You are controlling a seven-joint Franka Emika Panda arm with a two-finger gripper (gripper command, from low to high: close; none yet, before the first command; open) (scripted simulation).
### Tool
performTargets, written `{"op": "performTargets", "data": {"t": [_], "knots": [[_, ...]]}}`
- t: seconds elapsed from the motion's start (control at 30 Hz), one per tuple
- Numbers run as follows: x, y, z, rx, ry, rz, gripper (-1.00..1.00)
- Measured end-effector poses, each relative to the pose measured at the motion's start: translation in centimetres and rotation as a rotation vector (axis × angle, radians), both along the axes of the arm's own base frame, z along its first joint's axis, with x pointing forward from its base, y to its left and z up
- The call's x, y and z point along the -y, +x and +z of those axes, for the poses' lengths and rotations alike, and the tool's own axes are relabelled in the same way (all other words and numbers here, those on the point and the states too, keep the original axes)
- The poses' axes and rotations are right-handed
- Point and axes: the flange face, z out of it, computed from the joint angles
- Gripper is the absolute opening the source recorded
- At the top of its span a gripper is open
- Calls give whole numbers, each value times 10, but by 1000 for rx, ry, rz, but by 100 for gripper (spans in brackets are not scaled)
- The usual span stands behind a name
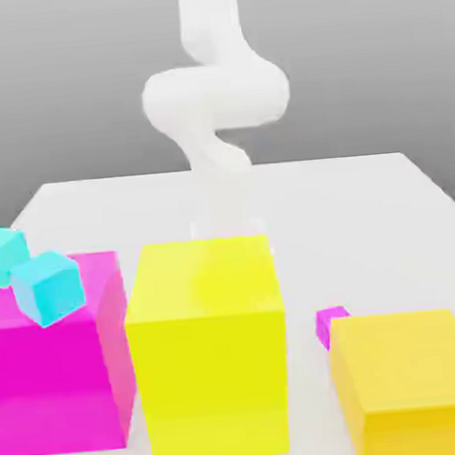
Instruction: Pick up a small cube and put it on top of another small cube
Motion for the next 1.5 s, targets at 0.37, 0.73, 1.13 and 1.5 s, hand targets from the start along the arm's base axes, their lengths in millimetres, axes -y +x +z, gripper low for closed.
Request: {"op": "performTargets", "data": {"t": [0.37, 0.73, 1.13, 1.5], "knots": [[226, -32, -232, -221, 557, -770, 0], [296, -186, -412, -330, 933, -1676, 0], [248, -290, -508, -372, 1098, -2465, 0], [216, -199, -485, -333, 982, -2437, 0]]}}
